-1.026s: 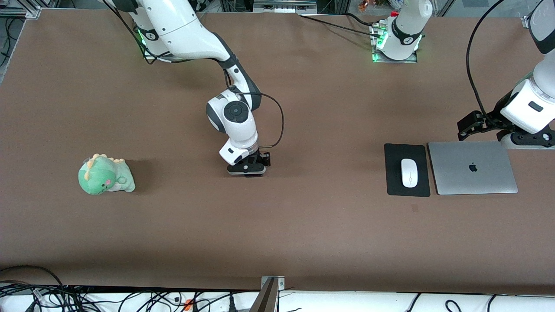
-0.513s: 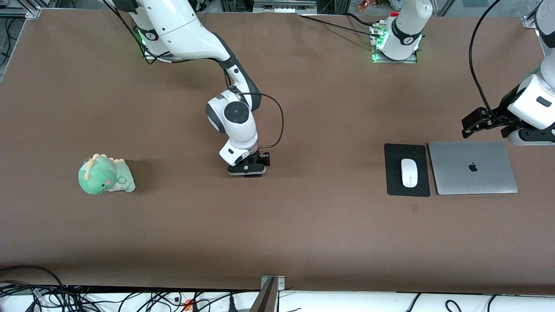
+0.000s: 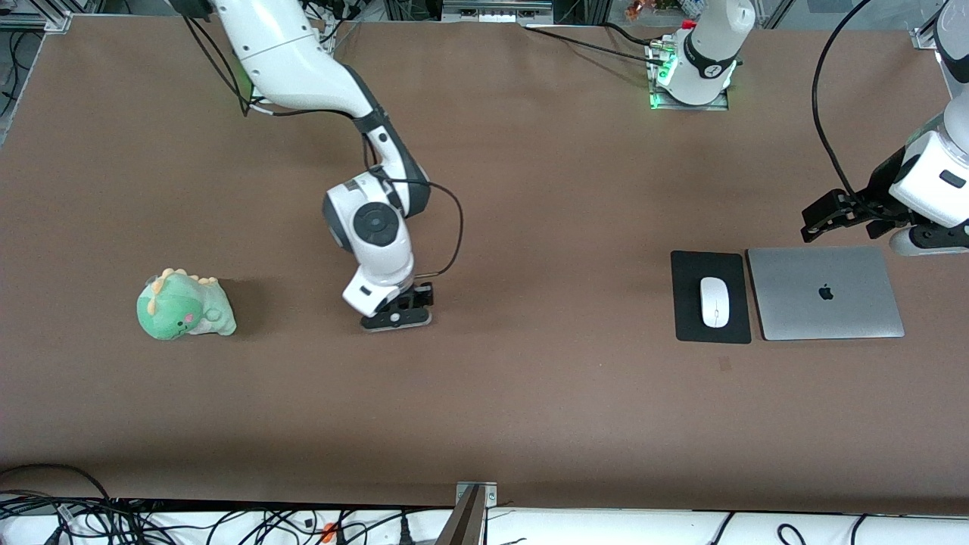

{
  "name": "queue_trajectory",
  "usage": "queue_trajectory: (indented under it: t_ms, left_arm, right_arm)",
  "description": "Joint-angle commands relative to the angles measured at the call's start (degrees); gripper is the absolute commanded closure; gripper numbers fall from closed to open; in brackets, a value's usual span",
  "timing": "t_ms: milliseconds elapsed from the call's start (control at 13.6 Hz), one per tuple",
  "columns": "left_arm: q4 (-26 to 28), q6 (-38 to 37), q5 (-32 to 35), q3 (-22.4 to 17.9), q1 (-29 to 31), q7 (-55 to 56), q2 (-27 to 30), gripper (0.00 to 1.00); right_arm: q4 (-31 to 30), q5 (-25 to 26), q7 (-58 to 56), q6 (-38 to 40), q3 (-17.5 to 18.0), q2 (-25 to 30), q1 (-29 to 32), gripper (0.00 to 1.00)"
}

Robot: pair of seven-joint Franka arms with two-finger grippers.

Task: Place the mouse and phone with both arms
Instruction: 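Carry the phone toward the plush toy while the left gripper retracts, then lower the black phone beside the plush toy and open the right gripper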

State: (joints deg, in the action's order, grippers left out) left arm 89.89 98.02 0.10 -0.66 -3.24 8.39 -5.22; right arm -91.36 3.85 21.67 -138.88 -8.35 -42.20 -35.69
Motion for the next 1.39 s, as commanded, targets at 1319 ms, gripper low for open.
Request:
queue_trajectory:
  t_ms: [1319]
  left_arm:
    - [-2.4,-2.3,0.9,-0.4,-1.1,0.0,-1.6,0.0]
  right_arm:
    - [-27.7,-6.8,-20.4,-18.2,0.7,13.0,19.5,0.82]
